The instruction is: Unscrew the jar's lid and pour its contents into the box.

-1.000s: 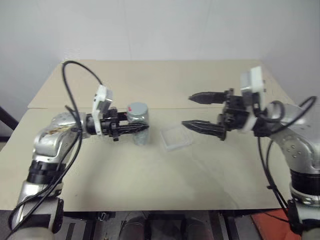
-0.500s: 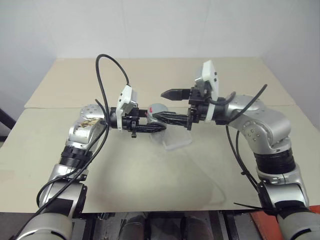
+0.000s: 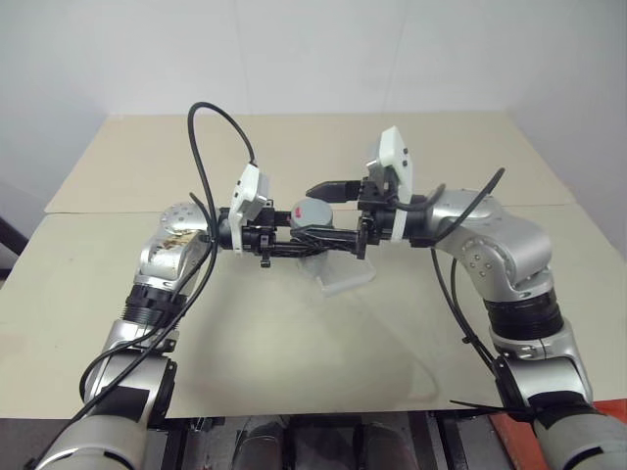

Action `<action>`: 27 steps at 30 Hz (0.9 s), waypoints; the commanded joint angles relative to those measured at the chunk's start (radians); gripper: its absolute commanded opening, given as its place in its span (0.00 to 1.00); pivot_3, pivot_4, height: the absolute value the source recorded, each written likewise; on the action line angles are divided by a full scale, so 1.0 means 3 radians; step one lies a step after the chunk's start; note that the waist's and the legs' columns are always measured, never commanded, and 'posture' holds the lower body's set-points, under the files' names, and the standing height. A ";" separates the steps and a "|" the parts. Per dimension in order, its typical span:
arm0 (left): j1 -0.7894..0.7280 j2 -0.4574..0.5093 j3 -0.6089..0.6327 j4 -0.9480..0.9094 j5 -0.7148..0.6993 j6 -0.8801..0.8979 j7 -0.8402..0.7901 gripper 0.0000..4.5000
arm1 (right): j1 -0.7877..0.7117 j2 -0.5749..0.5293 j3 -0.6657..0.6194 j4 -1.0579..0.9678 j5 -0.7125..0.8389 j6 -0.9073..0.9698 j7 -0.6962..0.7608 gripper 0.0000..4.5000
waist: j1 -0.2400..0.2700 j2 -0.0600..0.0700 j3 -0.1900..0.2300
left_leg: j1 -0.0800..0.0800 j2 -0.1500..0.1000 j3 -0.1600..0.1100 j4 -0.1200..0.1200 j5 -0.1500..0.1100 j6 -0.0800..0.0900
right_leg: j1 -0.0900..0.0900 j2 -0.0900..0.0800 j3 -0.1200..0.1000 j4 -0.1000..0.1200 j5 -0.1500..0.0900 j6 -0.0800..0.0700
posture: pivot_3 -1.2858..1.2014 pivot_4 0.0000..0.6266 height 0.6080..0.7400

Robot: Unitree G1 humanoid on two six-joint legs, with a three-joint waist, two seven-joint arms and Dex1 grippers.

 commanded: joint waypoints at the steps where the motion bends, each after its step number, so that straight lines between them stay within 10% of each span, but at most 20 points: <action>1: -0.0098 0.0015 0.0082 -0.0050 -0.0009 -0.0008 -0.0020 0.43 | -0.0066 0.0034 -0.0043 -0.0059 -0.0032 -0.0103 0.0032 1.00 | -0.0003 0.0000 0.0000 | 0.0000 0.0000 0.0000 0.0000 0.0000 0.0000 | 0.0000 0.0000 0.0000 0.0000 0.0000 0.0000 | 0.52 0.24 1.00; 4: -0.0084 0.0026 0.0086 -0.0077 -0.0042 0.0074 -0.0024 0.43 | -0.0065 0.0055 -0.0055 -0.0052 -0.0076 -0.0138 0.0027 1.00 | -0.0004 0.0000 0.0000 | 0.0000 0.0000 0.0000 0.0000 0.0000 0.0000 | 0.0000 0.0000 0.0000 0.0000 0.0000 0.0000 | 0.52 0.24 1.00; 11: -0.0003 0.0031 0.0078 -0.0173 -0.0060 0.0128 -0.0045 0.43 | -0.0038 0.0092 -0.0098 -0.0067 -0.0121 -0.0193 0.0028 0.61 | -0.0012 0.0000 0.0000 | 0.0000 0.0000 0.0000 0.0000 0.0000 0.0000 | 0.0000 0.0000 0.0000 0.0001 0.0000 0.0000 | 0.52 0.24 1.00; 16: -0.0023 0.0025 0.0086 -0.0171 -0.0057 0.0125 -0.0068 0.43 | -0.0042 0.0082 -0.0099 -0.0018 -0.0120 -0.0270 0.0126 0.61 | -0.0015 0.0000 0.0000 | 0.0000 0.0000 0.0000 0.0000 0.0000 -0.0001 | 0.0000 0.0000 0.0000 0.0001 0.0000 0.0000 | 0.52 0.24 1.00; 27: -0.0034 0.0073 0.0137 -0.0454 -0.0392 0.0126 -0.0716 0.43 | -0.0399 0.0056 0.0107 0.1049 0.0146 -0.1063 0.2348 0.61 | -0.0036 0.0001 0.0000 | 0.0001 0.0000 0.0001 0.0003 0.0000 0.0000 | 0.0001 0.0001 0.0001 0.0001 0.0000 0.0000 | 0.52 0.24 1.00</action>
